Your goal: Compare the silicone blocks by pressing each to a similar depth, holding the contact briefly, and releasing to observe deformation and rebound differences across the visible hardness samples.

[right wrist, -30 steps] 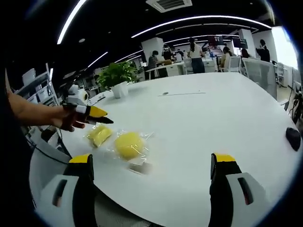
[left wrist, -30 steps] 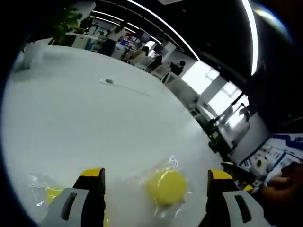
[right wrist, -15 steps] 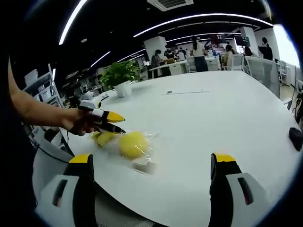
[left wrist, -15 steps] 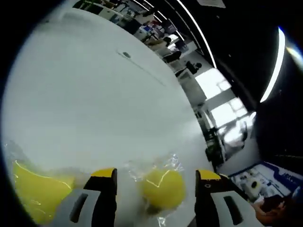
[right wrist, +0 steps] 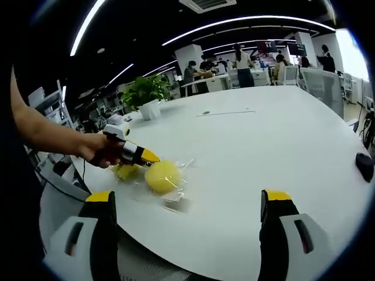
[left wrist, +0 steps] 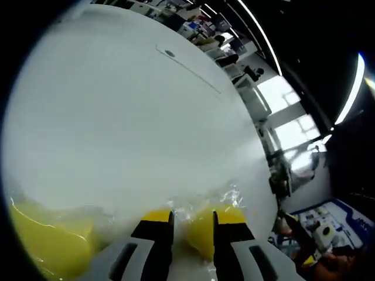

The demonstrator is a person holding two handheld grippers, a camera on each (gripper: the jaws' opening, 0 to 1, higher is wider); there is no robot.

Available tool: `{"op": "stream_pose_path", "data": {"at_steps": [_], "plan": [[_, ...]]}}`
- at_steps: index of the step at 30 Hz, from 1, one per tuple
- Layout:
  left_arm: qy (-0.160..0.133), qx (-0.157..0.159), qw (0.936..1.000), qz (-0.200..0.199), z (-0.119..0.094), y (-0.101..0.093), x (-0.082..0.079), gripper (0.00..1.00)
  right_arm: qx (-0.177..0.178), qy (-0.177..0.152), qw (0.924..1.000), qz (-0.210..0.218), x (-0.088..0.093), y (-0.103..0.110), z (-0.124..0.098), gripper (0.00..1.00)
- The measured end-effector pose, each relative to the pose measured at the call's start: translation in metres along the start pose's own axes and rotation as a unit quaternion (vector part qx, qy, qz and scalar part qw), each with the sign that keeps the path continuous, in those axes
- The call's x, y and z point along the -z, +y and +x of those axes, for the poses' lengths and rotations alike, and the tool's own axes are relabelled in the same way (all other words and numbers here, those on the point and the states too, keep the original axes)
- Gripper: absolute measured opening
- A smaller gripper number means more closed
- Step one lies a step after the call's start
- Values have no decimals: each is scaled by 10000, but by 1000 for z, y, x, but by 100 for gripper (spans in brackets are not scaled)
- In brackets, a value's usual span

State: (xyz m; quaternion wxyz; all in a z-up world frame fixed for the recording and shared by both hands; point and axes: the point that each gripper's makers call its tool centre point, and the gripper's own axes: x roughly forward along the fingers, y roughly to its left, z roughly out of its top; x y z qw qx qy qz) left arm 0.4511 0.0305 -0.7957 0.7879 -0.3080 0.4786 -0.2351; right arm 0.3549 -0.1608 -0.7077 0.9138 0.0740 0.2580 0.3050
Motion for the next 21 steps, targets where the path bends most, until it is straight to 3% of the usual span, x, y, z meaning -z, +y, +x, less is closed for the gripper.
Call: {"op": "stream_pose_path", "data": {"at_steps": [4, 5, 8, 20, 21], "plan": [[15, 14, 10000, -82, 5, 1, 1, 19, -3, 98, 9999, -51, 7, 2, 2, 96], [-9, 56, 9999, 85, 5, 0, 0, 18, -22, 105, 9999, -33, 8, 3, 3, 96], [-39, 74, 9999, 130, 3, -3, -2, 4, -21, 116, 9999, -38, 9, 3, 3, 96], [-138, -112, 9985, 527, 6, -6, -2, 0, -34, 120, 9999, -28, 6, 2, 3, 96], [-141, -379, 9990, 168, 5, 1, -3, 0, -28, 125, 9999, -38, 6, 1, 3, 96]]}}
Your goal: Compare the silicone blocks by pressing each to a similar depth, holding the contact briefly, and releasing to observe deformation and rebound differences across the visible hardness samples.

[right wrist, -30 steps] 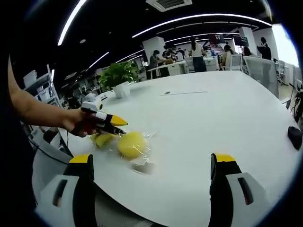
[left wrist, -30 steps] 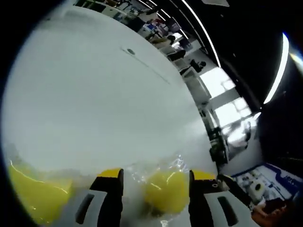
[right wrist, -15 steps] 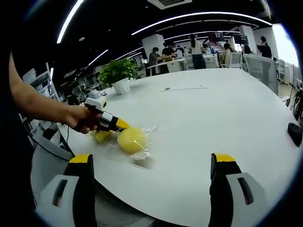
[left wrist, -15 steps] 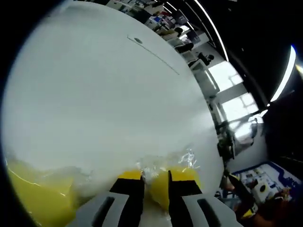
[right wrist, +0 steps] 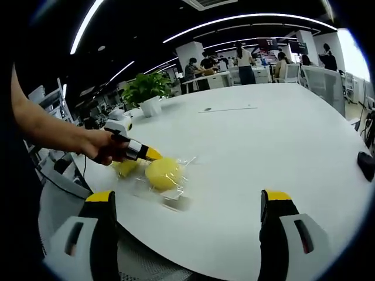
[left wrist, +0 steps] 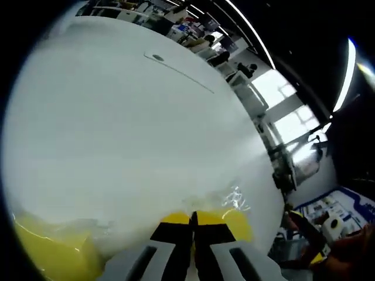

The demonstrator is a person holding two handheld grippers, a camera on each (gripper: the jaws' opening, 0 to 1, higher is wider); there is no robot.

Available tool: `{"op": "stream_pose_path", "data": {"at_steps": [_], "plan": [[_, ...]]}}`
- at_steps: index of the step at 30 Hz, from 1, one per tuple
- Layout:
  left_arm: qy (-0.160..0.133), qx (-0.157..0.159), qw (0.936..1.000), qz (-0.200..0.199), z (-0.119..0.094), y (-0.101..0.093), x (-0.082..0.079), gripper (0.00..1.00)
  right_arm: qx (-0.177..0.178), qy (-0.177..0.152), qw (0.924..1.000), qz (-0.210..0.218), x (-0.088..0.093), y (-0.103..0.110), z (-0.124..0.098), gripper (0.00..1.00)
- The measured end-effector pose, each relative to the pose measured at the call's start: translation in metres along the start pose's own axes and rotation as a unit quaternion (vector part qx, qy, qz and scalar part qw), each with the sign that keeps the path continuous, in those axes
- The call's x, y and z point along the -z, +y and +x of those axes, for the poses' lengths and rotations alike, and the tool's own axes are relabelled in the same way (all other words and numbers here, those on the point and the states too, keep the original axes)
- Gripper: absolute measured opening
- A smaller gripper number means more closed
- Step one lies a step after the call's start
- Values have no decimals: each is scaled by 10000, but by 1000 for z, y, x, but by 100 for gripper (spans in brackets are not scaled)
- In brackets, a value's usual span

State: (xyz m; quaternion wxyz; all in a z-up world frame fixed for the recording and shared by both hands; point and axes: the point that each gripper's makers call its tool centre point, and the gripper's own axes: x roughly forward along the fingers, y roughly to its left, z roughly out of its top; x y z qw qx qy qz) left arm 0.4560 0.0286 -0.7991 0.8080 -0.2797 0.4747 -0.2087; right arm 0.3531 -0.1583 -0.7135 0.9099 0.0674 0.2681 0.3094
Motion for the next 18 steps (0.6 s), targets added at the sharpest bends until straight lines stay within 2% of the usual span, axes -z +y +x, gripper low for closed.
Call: {"op": "stream_pose_path", "data": {"at_steps": [1, 2, 3, 4, 5, 6, 7, 10, 12, 14, 17, 18], "plan": [[7, -43, 9999, -106, 0, 0, 0, 0, 5, -2, 10000, -7, 0, 0, 0, 96], [4, 45, 9998, 197, -1, -6, -1, 0, 11, -11, 10000, -4, -1, -1, -1, 96], [-5, 53, 9975, 702, -1, -7, -2, 0, 22, -17, 10000, 8, -1, -1, -1, 96], [8, 71, 9956, 937, -1, -9, -2, 0, 28, -21, 10000, 10, -1, -1, -1, 96], [27, 37, 9976, 693, -1, -11, -2, 0, 31, -26, 10000, 13, -1, -1, -2, 96], [23, 49, 9980, 622, -1, -10, -3, 0, 33, -26, 10000, 14, -1, -1, -2, 96], [-19, 172, 9989, 443, -1, -14, -5, 0, 33, -23, 10000, -2, -2, 0, -2, 96], [-92, 449, 9959, 775, -3, -25, -8, 0, 34, -32, 10000, -32, -2, 0, -4, 96], [-77, 463, 9960, 758, -3, -27, -9, 0, 67, -119, 9999, -11, -5, -1, -7, 96], [-188, 658, 9930, 965, -6, -37, -13, 0, 119, -135, 9998, 17, -5, -3, -9, 96], [-171, 769, 9910, 1084, -12, -50, -16, 0, 160, -174, 9997, 15, -7, -4, -11, 96], [-180, 762, 9901, 1166, -14, -52, -17, 0, 117, -367, 9992, -144, -15, -3, -11, 96]]}}
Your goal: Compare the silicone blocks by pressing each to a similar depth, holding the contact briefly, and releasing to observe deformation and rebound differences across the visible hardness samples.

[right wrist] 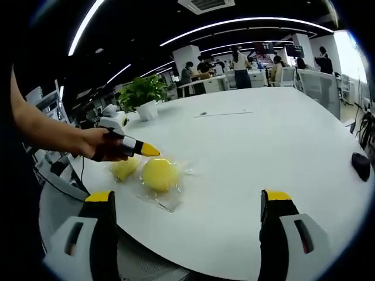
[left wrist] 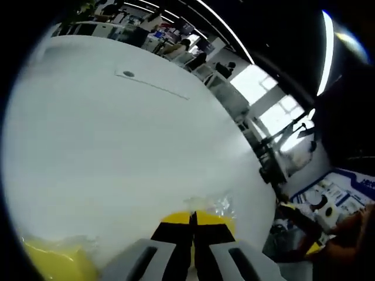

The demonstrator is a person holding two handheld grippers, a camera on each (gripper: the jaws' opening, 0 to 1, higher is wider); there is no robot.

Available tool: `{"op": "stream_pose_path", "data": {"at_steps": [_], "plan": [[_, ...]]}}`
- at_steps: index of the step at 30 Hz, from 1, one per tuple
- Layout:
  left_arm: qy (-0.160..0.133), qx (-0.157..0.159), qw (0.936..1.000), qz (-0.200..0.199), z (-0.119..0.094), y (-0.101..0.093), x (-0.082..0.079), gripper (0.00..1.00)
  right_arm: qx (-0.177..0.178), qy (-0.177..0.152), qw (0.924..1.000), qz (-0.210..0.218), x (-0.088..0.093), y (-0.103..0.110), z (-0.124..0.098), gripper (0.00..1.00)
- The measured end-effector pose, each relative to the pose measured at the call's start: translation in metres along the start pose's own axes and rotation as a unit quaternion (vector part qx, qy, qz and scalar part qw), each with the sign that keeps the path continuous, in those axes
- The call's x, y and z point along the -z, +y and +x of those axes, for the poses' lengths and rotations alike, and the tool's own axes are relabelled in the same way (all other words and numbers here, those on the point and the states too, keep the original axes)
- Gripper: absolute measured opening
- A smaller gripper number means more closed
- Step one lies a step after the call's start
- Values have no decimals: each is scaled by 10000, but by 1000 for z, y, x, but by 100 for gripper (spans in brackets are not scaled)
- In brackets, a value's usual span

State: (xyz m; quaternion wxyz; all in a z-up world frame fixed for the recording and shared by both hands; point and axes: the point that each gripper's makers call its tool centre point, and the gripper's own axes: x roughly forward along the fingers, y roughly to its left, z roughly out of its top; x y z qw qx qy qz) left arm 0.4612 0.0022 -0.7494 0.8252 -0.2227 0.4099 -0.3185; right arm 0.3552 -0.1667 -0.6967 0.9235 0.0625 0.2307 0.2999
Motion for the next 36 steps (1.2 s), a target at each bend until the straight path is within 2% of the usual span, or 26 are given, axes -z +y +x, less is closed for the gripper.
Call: {"op": "stream_pose_path", "data": {"at_steps": [1, 2, 3, 5, 10, 13, 16, 22, 23, 29, 31, 32, 36], "plan": [[9, -22, 10000, -42, -2, -3, -3, 0, -6, -162, 9998, -140, -6, 1, 0, 96], [-24, 14, 9999, 100, -3, -5, -6, 0, 3, -114, 9998, -157, -5, 3, -2, 96], [-92, 107, 9991, 406, -6, -12, -11, 0, 1, -71, 9999, -139, -5, 4, -2, 96], [-144, 172, 9982, 559, -10, -19, -14, 0, -6, -3, 10000, -96, -3, 4, 0, 96], [-183, 289, 9965, 769, -16, -28, -16, 0, -33, -81, 9999, -126, -6, 9, -1, 96], [-226, 232, 9974, 650, -20, -29, -20, 0, -40, -159, 9998, -130, -7, 10, 2, 96], [-380, 360, 9952, 826, -25, -37, -27, 0, -100, -236, 9995, -181, -12, 15, 4, 96], [-404, 468, 9930, 1005, -32, -49, -37, 0, -128, -160, 9994, -285, -13, 15, 9, 96], [-420, 455, 9911, 1175, -34, -51, -40, 0, -127, -155, 9994, -286, -14, 15, 9, 96], [-540, 518, 9850, 1558, -47, -67, -54, 0, -120, -274, 9990, -341, -36, 12, 11, 96], [-590, 612, 9837, 1587, -50, -72, -58, 0, -138, -362, 9985, -378, -44, 12, 11, 96], [-612, 764, 9828, 1565, -53, -77, -59, 0, -171, -447, 9979, -435, -48, 12, 12, 96], [-713, 878, 9811, 1573, -60, -82, -66, 0, -288, -525, 9971, -468, -54, 14, 18, 96]]}}
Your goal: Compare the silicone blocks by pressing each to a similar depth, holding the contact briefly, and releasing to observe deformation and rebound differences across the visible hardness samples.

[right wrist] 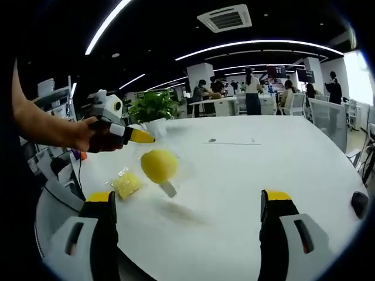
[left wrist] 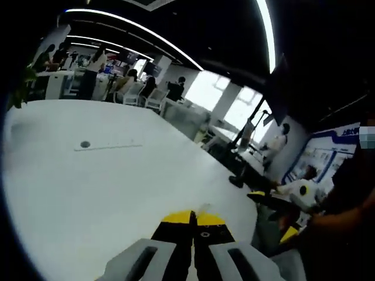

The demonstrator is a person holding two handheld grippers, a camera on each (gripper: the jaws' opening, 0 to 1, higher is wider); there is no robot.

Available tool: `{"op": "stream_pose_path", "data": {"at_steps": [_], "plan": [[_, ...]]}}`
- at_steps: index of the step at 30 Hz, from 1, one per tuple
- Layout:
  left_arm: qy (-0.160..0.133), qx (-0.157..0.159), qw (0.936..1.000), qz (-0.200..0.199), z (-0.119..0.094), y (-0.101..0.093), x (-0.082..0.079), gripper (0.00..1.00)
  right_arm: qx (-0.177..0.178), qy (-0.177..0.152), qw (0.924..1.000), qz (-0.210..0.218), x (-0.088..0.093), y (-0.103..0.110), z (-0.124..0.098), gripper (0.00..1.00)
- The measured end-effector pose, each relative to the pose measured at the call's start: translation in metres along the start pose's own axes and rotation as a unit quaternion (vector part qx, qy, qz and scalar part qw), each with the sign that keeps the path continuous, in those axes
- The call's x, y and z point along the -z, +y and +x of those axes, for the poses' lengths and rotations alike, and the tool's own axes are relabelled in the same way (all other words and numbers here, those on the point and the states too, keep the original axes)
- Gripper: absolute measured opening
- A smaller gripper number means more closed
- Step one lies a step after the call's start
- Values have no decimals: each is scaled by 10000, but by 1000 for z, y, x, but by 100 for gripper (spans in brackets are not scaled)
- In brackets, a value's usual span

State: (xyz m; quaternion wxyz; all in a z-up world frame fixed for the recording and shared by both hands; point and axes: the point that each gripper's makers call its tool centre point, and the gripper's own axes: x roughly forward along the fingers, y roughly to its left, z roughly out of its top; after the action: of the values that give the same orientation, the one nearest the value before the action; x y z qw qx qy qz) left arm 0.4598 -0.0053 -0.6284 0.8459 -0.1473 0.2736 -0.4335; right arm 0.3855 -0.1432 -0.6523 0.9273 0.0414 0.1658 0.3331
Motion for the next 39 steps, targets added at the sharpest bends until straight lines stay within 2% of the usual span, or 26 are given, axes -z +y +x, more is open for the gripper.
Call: {"op": "stream_pose_path", "data": {"at_steps": [5, 11, 12, 15, 19, 20, 21, 25, 26, 31, 34, 39], "plan": [[-114, 343, 9993, 71, -8, -20, -13, 0, -298, -79, 9995, -82, -13, 10, 14, 92], [-284, 724, 9968, 165, -24, -49, -37, 0, -709, -166, 9971, -237, -24, 26, 36, 92], [-302, 787, 9962, 205, -26, -53, -41, 0, -843, -261, 9956, -309, -28, 30, 38, 89], [-438, 1077, 9932, 102, -33, -69, -54, 0, -1219, -475, 9913, -165, -40, 42, 44, 84], [-615, 1214, 9907, 27, -39, -81, -68, 0, -1314, -651, 9889, -242, -56, 49, 49, 78], [-638, 1265, 9899, -33, -40, -84, -70, 0, -1431, -886, 9857, -77, -66, 52, 48, 77], [-683, 1358, 9884, -55, -41, -89, -73, 0, -1521, -989, 9834, 65, -70, 53, 48, 79], [-646, 1425, 9877, -40, -42, -100, -73, 0, -1644, -1045, 9807, 148, -76, 52, 48, 79], [-615, 1455, 9874, -26, -42, -103, -72, 0, -1737, -1171, 9776, 208, -83, 55, 46, 78], [-546, 1551, 9864, 63, -47, -115, -71, 0, -1920, -1388, 9712, 243, -94, 64, 44, 75], [-534, 1601, 9856, 47, -50, -122, -72, 0, -2057, -1365, 9688, 197, -94, 73, 43, 68], [-550, 1672, 9844, 59, -52, -128, -76, 0, -2247, -1505, 9626, 146, -100, 84, 37, 53]]}}
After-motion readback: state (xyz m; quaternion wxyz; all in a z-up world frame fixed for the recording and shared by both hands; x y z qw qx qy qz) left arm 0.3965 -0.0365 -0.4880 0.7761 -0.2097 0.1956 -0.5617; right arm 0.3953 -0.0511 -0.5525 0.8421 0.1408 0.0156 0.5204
